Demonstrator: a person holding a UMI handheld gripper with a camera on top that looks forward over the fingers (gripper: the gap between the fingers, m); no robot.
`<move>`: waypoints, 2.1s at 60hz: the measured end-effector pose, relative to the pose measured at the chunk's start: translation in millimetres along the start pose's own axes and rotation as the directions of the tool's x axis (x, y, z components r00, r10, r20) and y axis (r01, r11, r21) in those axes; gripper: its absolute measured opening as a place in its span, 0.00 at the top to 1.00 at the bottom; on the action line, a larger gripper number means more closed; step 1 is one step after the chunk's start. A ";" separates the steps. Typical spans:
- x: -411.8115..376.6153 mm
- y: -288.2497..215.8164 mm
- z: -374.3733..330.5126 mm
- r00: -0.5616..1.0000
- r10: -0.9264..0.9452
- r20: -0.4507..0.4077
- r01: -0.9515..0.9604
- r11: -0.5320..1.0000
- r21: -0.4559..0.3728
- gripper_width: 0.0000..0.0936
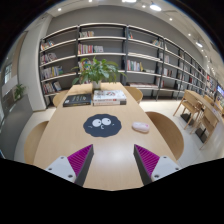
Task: Arrange mouse
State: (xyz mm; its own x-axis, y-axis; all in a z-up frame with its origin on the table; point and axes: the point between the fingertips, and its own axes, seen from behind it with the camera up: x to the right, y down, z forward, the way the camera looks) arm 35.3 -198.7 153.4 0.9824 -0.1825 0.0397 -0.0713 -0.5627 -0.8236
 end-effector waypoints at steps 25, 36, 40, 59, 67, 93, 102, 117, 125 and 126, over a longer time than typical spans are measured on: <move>135.9 64.0 136.4 0.998 -0.062 -0.001 0.061 0.984 -0.168 0.13; 171.1 53.2 205.9 0.995 -0.093 0.032 0.098 0.977 -0.191 0.13; 173.0 42.3 227.2 0.994 -0.088 0.058 0.097 0.979 -0.180 0.14; 190.9 -0.6 292.8 0.991 -0.093 0.101 0.109 0.978 -0.175 0.14; 194.5 -8.8 307.1 0.992 -0.065 0.107 0.084 0.980 -0.178 0.19; 190.1 -14.5 311.3 0.998 0.005 0.059 0.012 0.959 -0.282 0.65; 180.8 -118.4 279.1 1.000 -0.001 -0.005 0.001 0.993 -0.120 0.65; 69.5 -289.0 211.2 0.999 -0.027 0.027 0.022 0.986 0.163 0.65; -16.8 -285.5 211.0 0.990 -0.096 0.107 0.077 0.984 0.163 0.65; -25.8 -278.1 215.3 0.988 -0.103 0.115 0.086 0.985 0.148 0.65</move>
State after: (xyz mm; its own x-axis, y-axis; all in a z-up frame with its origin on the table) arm 67.0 136.1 259.6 0.9978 -0.0296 0.0594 0.0397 -0.4506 -0.8919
